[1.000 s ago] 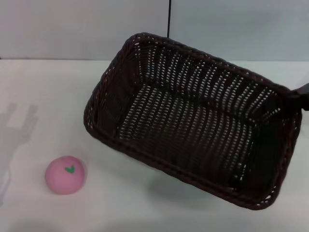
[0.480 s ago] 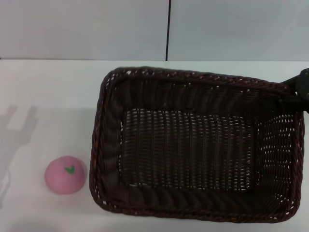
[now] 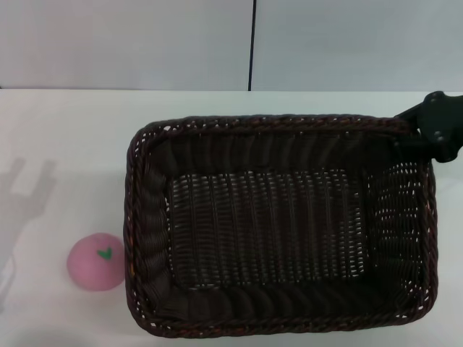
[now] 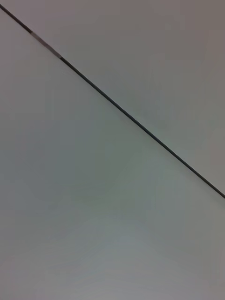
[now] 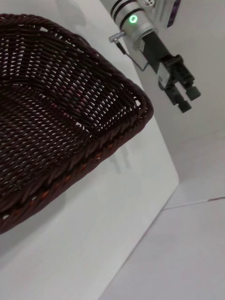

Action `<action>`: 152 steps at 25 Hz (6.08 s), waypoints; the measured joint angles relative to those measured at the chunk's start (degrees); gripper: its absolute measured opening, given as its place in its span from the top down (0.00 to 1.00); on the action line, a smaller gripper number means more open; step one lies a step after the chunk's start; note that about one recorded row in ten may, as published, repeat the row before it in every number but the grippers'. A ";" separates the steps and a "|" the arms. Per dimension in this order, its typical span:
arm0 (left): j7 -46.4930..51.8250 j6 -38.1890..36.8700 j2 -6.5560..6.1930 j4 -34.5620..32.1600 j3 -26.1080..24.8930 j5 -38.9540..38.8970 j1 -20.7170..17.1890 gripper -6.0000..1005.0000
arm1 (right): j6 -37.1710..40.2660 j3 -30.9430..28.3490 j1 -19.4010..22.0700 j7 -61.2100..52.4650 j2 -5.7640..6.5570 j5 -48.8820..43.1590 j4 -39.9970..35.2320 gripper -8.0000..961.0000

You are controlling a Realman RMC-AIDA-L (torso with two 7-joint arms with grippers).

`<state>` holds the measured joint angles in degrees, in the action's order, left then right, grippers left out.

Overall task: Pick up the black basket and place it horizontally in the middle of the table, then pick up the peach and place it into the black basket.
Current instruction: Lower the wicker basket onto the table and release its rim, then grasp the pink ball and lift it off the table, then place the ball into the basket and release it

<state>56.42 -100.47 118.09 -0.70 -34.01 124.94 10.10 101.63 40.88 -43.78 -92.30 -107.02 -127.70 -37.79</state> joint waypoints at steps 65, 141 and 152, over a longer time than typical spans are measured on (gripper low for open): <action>0.67 -2.46 -0.90 -14.84 31.31 0.23 -1.47 0.44 | -26.40 -8.09 18.93 29.93 -10.34 54.59 9.97 0.21; 2.42 3.72 0.38 -0.86 34.17 1.00 14.39 0.87 | -27.73 -7.84 18.53 37.62 -10.57 55.44 22.64 0.21; 0.73 -1.89 0.08 -1.35 29.18 -0.49 10.63 0.57 | -27.80 -9.77 18.41 37.64 -10.57 55.94 22.59 0.21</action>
<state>57.15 -102.36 118.17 -2.06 -4.83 124.45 20.74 73.82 31.11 -25.36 -54.66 -117.59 -71.76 -15.20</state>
